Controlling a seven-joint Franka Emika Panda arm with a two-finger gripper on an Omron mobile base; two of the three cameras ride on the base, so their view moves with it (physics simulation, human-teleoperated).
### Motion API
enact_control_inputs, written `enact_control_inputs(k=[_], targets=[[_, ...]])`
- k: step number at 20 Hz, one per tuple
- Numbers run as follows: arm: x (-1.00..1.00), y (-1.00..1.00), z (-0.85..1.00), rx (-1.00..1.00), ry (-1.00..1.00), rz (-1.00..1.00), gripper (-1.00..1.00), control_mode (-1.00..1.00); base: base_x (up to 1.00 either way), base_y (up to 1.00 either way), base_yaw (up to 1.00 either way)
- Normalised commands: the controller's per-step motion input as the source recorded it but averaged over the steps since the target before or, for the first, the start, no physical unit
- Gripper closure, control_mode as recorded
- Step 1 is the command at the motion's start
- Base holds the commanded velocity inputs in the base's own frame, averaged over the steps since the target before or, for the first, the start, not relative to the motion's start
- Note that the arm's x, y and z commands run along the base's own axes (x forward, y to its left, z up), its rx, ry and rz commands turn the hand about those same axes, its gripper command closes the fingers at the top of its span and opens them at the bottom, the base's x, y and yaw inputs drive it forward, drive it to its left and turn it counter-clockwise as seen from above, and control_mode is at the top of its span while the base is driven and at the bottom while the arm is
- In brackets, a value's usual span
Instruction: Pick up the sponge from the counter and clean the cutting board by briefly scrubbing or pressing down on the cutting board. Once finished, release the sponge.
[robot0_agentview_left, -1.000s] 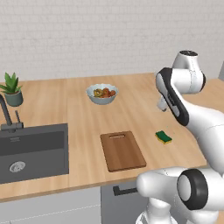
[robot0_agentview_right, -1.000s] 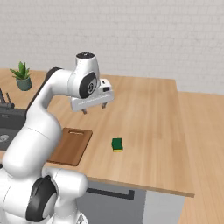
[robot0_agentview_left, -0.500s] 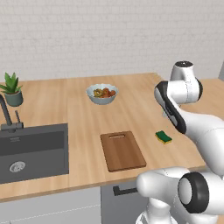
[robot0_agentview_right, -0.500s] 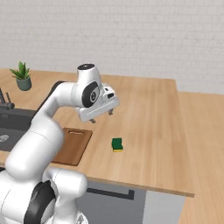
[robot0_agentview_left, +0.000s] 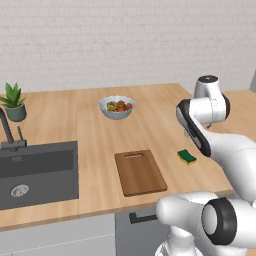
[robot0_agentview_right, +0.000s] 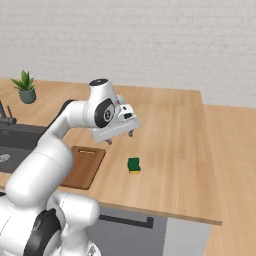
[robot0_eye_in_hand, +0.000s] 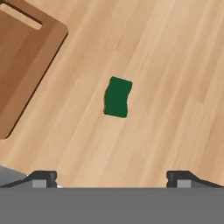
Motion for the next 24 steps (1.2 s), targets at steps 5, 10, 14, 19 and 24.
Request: enact_control_inputs(k=[5, 10, 14, 19, 24], targets=[[0.11, 0.08, -0.01, 0.10, -0.11, -0.02, -1.00, -1.00, 0.00, 0.00, 0.00], [0.05, 0.03, -0.19, 0.06, -0.16, 0.00, -1.00, -1.00, 0.00, 0.00, 0.00], [0.00, 0.00, -0.25, 0.00, -0.02, 0.00, -1.00, -1.00, 0.00, 0.00, 0.00], [0.00, 0.00, -0.48, -0.02, -0.03, 0.00, -1.00, -1.00, 0.00, 0.00, 0.00], [0.00, -0.01, -0.33, 0.00, -0.01, 0.00, -1.00, -1.00, 0.00, 0.00, 0.00]])
